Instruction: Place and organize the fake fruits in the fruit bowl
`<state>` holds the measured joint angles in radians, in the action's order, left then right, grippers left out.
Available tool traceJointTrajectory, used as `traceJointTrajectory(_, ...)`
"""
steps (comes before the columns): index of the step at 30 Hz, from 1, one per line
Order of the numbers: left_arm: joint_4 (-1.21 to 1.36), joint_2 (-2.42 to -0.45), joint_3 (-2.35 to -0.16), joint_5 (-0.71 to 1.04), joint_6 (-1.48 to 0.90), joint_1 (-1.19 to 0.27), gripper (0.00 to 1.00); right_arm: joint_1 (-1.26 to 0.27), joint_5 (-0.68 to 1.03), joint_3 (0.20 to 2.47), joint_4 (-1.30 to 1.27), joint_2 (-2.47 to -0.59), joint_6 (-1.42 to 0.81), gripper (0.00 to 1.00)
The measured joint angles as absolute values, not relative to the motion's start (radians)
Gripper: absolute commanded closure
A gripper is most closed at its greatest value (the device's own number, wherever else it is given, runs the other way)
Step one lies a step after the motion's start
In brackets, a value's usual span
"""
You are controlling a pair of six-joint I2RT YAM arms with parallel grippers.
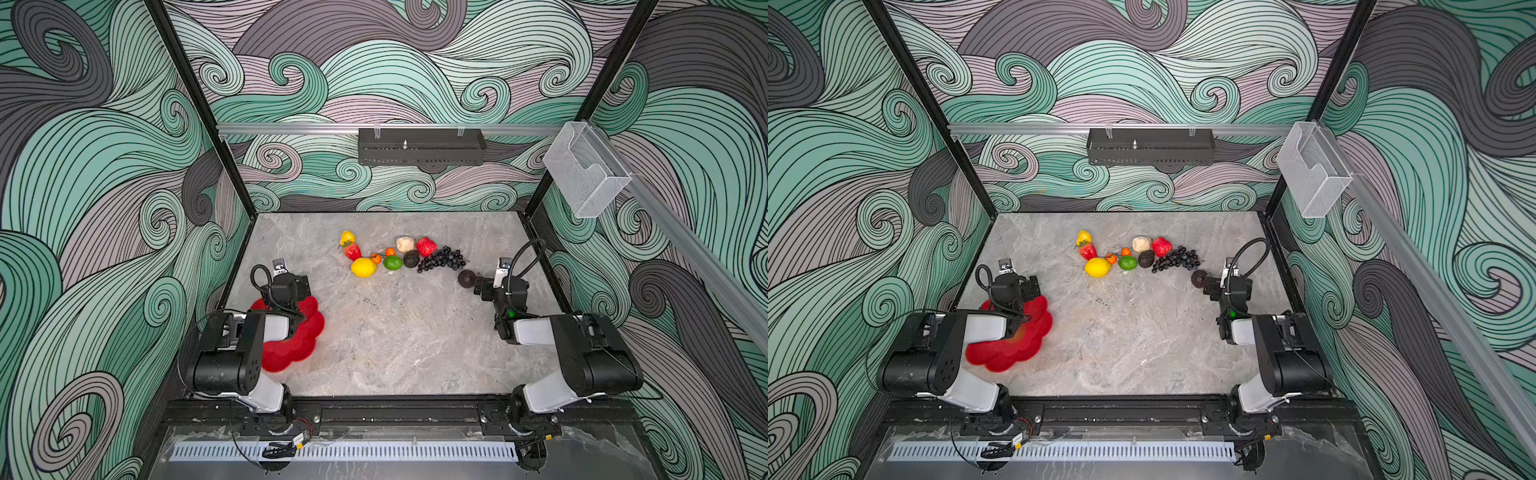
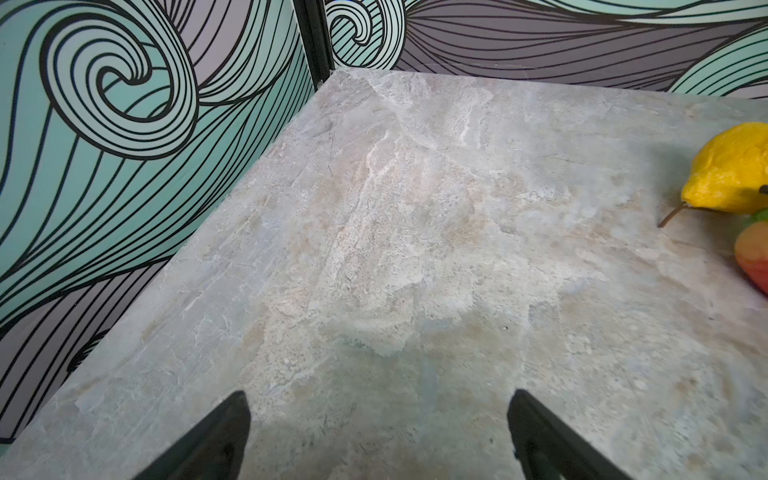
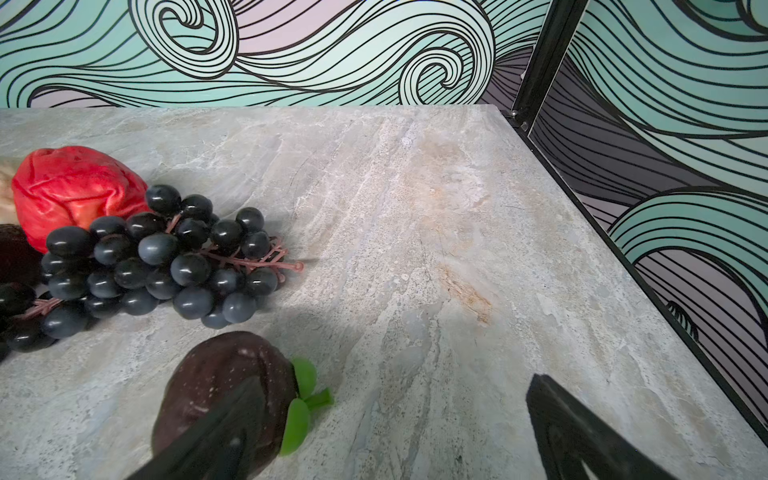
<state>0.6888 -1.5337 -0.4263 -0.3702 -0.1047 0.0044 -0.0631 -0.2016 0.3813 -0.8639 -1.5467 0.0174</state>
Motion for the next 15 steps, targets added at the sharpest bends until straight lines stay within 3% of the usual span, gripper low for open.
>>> traceJointTrajectory(7,0.69,-1.533,-0.426,-0.315,-0.107,0.03,0.01,-0.063,-0.202,0.381,-0.864,-1.547,0.017,0.01)
traceJointTrajectory(15,0.695,-1.533,-0.426,-0.028,-0.093,0.133,0.01,-0.063,-0.202,0.381,-0.863,-1.547,0.017,0.01)
